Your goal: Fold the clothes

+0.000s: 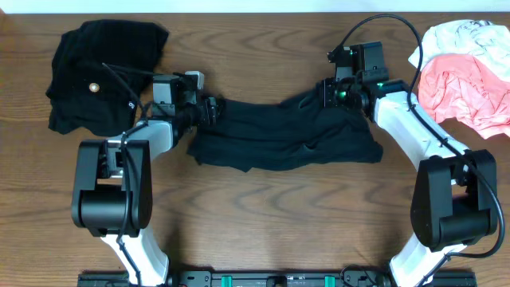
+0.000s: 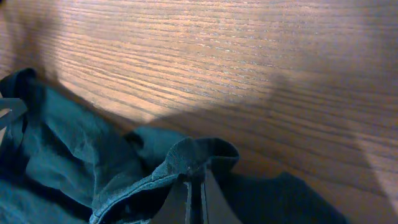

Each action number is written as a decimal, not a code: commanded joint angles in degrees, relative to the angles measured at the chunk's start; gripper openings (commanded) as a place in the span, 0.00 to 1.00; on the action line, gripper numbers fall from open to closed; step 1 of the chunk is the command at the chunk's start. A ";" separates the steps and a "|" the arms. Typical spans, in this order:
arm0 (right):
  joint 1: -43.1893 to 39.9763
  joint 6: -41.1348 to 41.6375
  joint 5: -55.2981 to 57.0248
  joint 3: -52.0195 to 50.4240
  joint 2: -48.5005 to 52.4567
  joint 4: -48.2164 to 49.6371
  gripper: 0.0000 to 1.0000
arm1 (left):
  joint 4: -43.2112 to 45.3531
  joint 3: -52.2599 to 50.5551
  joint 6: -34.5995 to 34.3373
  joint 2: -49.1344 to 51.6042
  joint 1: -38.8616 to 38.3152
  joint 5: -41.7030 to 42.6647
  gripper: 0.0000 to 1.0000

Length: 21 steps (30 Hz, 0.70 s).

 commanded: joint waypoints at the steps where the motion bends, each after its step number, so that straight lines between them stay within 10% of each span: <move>1: 0.42 -0.87 0.20 0.74 -0.81 -0.04 0.01 | -0.42 0.74 0.20 1.77 0.07 0.44 0.46; 6: 0.42 -0.87 0.17 0.74 -0.81 -0.04 0.01 | 1.16 0.79 -1.57 1.75 0.07 0.46 0.06; 21: 0.42 -1.07 4.00 0.74 -5.27 -2.69 0.01 | -1.95 1.05 2.89 -9.27 0.11 0.44 0.06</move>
